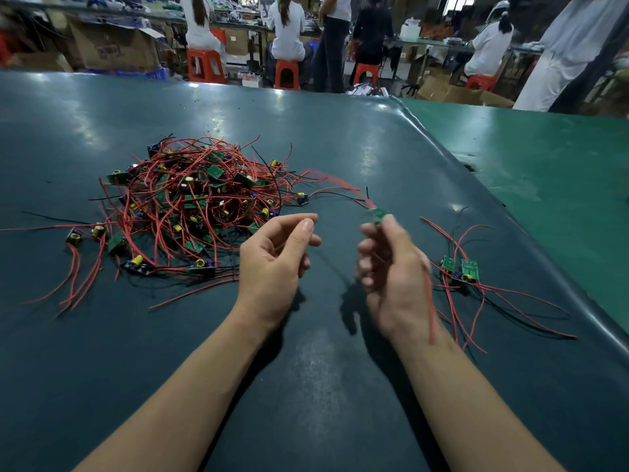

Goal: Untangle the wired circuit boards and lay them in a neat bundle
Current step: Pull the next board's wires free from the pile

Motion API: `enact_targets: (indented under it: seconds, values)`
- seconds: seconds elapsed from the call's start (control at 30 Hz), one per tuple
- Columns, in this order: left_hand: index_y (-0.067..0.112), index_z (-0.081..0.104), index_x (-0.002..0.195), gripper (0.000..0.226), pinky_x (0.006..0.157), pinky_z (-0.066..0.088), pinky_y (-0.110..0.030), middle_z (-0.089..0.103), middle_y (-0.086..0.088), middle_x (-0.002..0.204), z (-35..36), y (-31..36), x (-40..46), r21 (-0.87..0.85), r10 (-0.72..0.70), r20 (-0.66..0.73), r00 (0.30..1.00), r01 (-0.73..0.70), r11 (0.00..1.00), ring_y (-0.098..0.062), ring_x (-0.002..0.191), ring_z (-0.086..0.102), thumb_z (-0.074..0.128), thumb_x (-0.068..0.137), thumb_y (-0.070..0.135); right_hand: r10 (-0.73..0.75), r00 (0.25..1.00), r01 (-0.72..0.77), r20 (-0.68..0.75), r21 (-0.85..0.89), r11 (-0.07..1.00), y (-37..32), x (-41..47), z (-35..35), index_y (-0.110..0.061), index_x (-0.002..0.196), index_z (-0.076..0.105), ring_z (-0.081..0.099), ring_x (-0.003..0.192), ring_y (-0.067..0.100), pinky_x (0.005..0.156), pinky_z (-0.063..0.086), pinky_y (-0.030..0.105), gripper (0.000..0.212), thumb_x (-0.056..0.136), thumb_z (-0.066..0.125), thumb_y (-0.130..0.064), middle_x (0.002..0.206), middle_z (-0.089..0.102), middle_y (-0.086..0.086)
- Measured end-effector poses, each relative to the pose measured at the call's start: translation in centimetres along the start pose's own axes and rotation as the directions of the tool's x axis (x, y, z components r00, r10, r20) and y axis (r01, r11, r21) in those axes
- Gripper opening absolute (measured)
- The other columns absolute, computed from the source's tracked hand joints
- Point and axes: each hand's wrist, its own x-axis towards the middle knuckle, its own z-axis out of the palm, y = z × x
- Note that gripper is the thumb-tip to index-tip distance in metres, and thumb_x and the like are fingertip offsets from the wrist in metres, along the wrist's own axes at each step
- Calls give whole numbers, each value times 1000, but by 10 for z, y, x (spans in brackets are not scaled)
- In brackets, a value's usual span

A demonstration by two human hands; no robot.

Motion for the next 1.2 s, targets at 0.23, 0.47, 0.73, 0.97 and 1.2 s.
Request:
enact_targets:
  seconds: [0.23,0.47,0.73,0.97,1.2]
  values:
    - [13,67,96,10,51,42,-38,65,-1,70,0,1,-6,214,123,5,992,-121,969,-15,56,50,60,94,6,235,962,-143,-139,477,867,-23,12,-24,-15,67,56,36,37,6,32,25,14,32,95,51,-29,55,46,-5]
    - [24,64,95,13,54,45,-33,65,5,68,-4,-1,-3,260,160,-72,984,-137,956,-17,56,52,59,93,13,203,956,-32,-212,613,789,-21,8,-33,-7,82,61,44,39,10,33,31,16,48,100,44,-47,68,60,5]
    - [16,69,101,21,78,40,-41,65,-3,99,-16,3,-4,917,409,148,900,-279,283,-29,94,52,61,85,26,-217,976,165,-24,-571,805,9,-2,-12,-14,87,64,50,44,7,43,37,19,10,95,58,-13,63,62,-2]
    - [14,60,117,39,95,34,-47,51,-10,125,-40,9,9,980,20,-175,984,176,-88,-35,118,40,51,92,43,-310,861,506,402,-730,459,29,-12,-14,-17,84,70,48,48,10,51,39,21,8,90,65,-15,55,57,-5]
    - [17,69,105,19,83,41,-40,68,-6,103,-44,9,13,973,145,-108,984,74,220,-31,96,60,55,94,24,-366,886,450,285,-720,528,27,-6,-14,-22,81,69,55,53,21,54,46,33,15,90,66,-12,63,64,5]
